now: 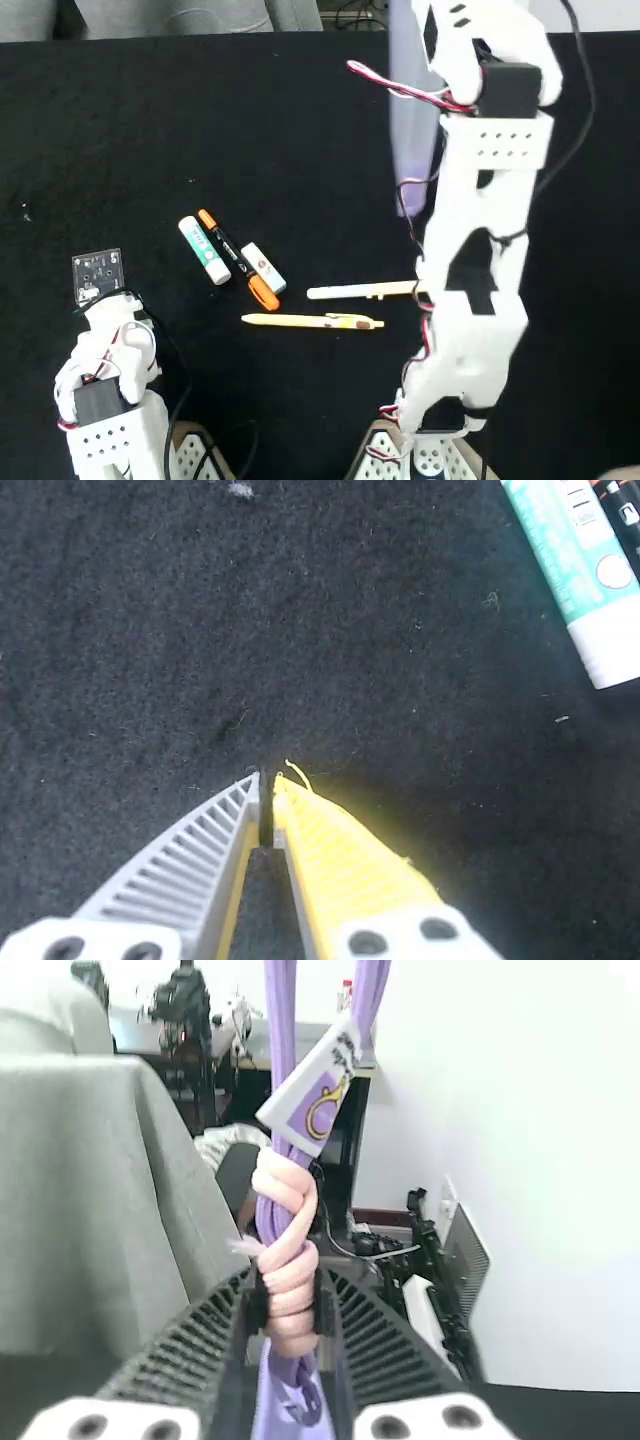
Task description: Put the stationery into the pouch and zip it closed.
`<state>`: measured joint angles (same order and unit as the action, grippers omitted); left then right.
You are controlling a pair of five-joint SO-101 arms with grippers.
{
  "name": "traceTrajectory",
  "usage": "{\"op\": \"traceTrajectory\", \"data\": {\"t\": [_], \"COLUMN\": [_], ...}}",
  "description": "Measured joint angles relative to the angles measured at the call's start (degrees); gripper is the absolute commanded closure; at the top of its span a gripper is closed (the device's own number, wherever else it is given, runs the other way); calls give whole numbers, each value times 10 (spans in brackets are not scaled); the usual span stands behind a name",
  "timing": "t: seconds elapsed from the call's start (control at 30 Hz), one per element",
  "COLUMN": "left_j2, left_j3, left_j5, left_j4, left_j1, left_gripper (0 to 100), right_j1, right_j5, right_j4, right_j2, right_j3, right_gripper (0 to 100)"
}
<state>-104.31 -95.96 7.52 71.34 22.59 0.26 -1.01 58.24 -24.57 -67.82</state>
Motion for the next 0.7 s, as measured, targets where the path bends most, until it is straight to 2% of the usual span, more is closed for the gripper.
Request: {"op": "traceTrajectory", "data": {"t": [0.23,0.4,0.53,0.7], "left_j2": [0,0,0,0], "left_j3": [0,0,0,0], "left_j5": [0,0,0,0], "left_j4": [0,0,0,0], "left_j1": [0,0,0,0], "left_gripper": [970,970,970,970], "right_j1": [0,46,101,162], "right_j5": [37,38,38,33], "right_j4": [-20,4,72,215], "right_j2": [-56,-98,-117,-118], "right_j3": [-70,-74,-74,-74], "right_gripper": [988,988,988,988]}}
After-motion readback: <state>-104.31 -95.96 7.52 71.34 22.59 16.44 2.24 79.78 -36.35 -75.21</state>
